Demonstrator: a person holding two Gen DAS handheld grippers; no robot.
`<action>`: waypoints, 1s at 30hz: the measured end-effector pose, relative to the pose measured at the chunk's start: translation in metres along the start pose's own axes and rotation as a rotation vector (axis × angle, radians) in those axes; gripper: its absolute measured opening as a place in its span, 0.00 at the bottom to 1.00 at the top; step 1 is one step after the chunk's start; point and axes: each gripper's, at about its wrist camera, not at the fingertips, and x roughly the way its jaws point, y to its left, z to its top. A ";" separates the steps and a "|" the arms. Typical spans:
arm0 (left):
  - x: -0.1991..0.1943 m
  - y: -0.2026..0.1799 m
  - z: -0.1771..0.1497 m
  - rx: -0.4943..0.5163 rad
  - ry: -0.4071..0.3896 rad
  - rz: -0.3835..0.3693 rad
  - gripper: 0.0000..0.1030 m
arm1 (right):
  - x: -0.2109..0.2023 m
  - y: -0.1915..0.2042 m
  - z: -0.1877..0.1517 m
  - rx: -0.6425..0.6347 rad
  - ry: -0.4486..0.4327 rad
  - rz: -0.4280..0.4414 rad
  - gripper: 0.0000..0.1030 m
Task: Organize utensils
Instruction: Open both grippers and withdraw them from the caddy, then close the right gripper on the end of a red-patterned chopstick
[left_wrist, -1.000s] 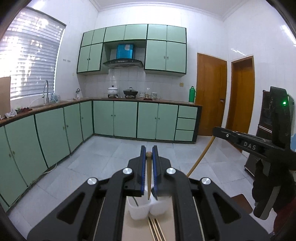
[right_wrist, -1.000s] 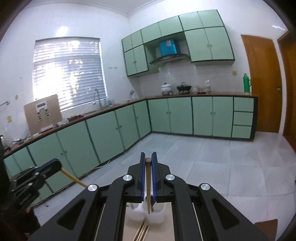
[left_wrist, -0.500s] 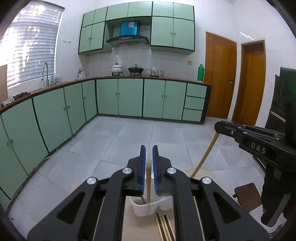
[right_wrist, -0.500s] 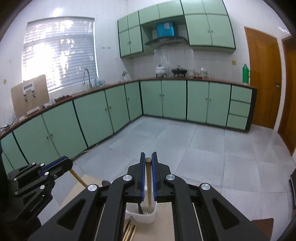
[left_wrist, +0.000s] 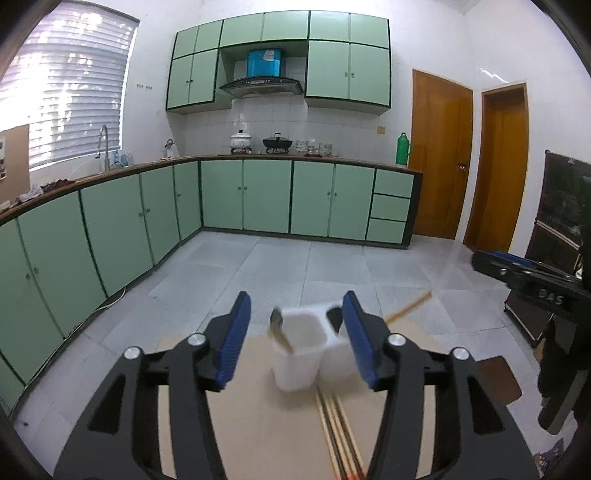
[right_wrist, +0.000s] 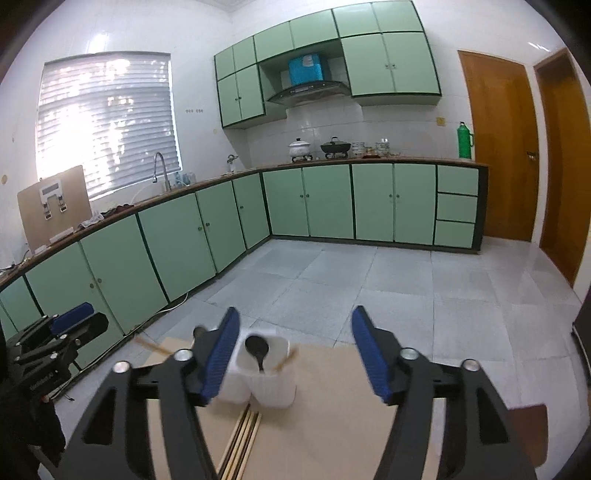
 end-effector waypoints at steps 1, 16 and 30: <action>-0.006 0.000 -0.010 -0.005 0.010 0.002 0.55 | -0.006 0.001 -0.011 0.002 0.007 -0.004 0.66; -0.011 0.008 -0.175 -0.013 0.307 0.068 0.61 | -0.014 0.030 -0.172 0.020 0.227 -0.048 0.76; -0.006 0.016 -0.220 -0.026 0.434 0.101 0.62 | 0.002 0.064 -0.246 -0.019 0.423 -0.013 0.59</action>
